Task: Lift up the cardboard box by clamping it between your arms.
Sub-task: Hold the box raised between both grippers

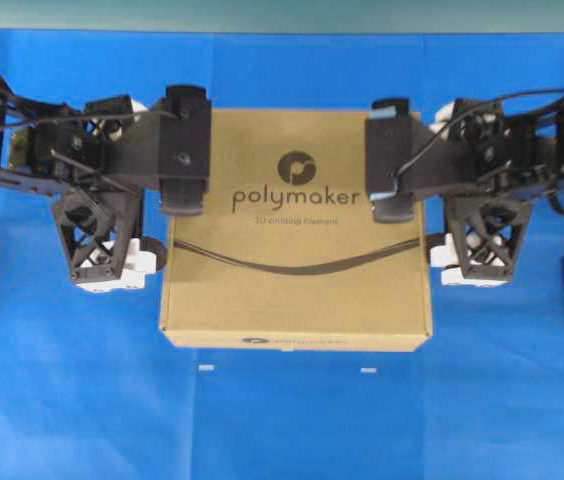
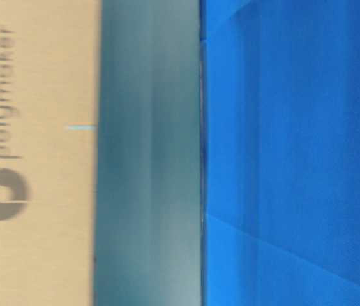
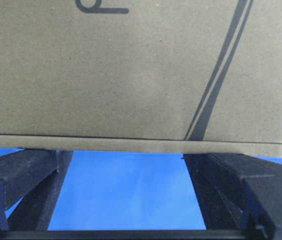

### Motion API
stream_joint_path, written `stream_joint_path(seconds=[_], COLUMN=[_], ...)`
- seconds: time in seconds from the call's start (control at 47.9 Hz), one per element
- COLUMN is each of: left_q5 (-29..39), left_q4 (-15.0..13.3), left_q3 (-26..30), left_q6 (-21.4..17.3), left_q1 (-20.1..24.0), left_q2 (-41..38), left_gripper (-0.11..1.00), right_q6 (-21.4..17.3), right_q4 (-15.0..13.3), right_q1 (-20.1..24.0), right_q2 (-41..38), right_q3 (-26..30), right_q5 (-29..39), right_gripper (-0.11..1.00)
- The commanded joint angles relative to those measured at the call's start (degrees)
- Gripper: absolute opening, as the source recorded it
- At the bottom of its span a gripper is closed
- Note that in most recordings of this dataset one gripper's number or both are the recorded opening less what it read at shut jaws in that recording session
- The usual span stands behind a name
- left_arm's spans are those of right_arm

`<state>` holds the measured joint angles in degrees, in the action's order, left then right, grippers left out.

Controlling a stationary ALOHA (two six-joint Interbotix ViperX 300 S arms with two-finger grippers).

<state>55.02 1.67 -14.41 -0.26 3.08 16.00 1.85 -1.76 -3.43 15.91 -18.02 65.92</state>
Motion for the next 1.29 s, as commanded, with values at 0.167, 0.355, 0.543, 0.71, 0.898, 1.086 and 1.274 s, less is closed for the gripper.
stream_joint_path(seconds=[0.167,0.355,0.543,0.71,0.898,1.086,1.274], left_q5=[3.0,4.8,4.9,5.0,4.9,4.7,1.3], left_q4=[-0.1,0.0,0.0,0.0,0.0,0.0,0.0], left_q3=[11.1,12.8,13.6,14.0,14.0,12.6,8.9], left_q6=[1.0,1.0,1.0,0.9,-0.1,-0.4,-0.5], left_q1=[1.6,2.5,2.7,2.7,2.7,2.7,2.7], left_q2=[-0.9,-1.2,-1.8,-2.3,-2.5,-2.9,-4.1], left_gripper=[0.86,0.86,0.86,0.86,0.86,0.86,0.86], right_q6=[-1.6,-1.4,-1.5,-1.4,-1.3,-1.1,-1.0], right_q4=[0.4,-0.3,-0.3,-0.4,-0.3,-0.3,-0.4], right_q1=[1.1,1.1,1.1,1.0,0.7,0.5,0.1], right_q2=[-0.8,-1.0,-1.1,-1.1,-1.1,-1.1,-0.5], right_q3=[11.2,12.8,11.5,11.5,11.0,9.2,5.7], right_q5=[2.2,5.2,5.4,5.5,5.4,4.5,0.8], right_gripper=[1.00,1.00,1.00,1.00,1.00,1.00,1.00])
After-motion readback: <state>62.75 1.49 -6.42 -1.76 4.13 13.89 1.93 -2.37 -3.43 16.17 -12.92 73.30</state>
